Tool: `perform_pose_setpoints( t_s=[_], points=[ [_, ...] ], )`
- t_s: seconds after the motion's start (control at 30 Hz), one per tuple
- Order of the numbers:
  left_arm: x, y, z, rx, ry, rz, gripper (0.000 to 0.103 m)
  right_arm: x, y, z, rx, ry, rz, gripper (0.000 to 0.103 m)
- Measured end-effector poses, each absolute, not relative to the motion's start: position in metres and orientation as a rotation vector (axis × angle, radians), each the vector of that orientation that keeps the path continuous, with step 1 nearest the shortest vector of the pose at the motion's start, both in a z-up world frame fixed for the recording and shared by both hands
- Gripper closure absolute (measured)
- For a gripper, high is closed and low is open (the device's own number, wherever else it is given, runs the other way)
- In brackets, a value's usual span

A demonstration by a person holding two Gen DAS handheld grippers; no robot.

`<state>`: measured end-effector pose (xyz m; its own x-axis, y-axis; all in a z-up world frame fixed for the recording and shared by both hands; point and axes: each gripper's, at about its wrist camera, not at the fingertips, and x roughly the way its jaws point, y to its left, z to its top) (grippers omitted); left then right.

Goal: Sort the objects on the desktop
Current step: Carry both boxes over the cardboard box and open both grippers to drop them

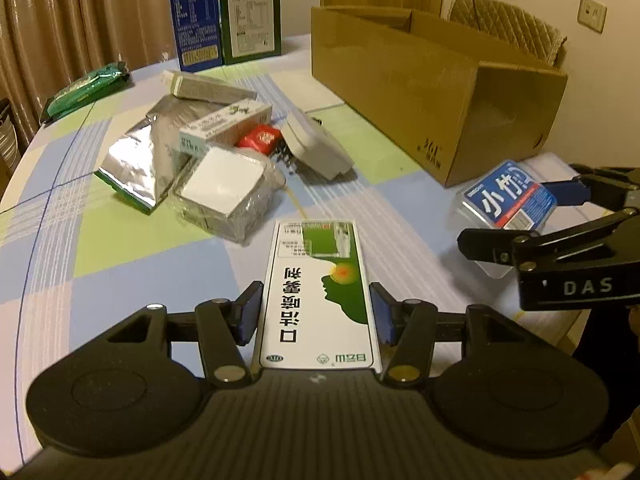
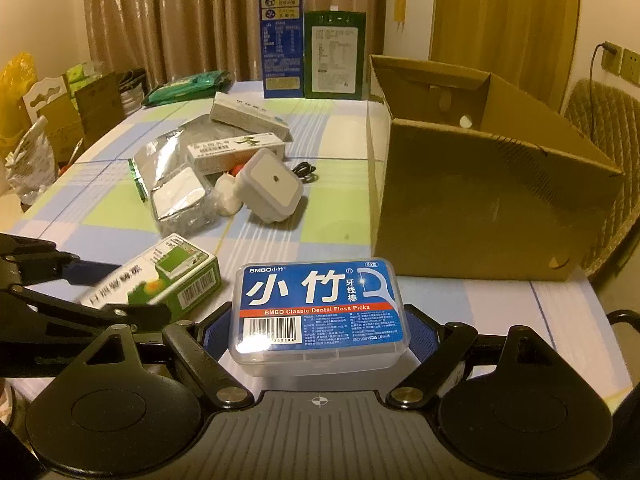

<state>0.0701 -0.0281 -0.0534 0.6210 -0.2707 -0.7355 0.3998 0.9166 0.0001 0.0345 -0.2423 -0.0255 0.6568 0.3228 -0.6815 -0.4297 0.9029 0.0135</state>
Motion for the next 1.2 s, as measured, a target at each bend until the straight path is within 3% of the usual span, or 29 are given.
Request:
perform_pose_setpoints(
  t_s=[0.47,0.9,1.2],
  points=[
    [0.083,-0.035,-0.067,0.196,0.843,-0.373,0.052,0.041,-0.244,-0.028,-0.124,0.745,0.422,0.020],
    [0.070,-0.037,-0.015,0.123,0.730,-0.356,0.052,0.030,-0.257,0.002,-0.112,0.641,0.399,0.020],
    [0.073,-0.058,0.033,0.112,0.649,-0.382,0.052,0.038,-0.285,0.063,-0.068,0.491,0.358,0.020]
  ],
)
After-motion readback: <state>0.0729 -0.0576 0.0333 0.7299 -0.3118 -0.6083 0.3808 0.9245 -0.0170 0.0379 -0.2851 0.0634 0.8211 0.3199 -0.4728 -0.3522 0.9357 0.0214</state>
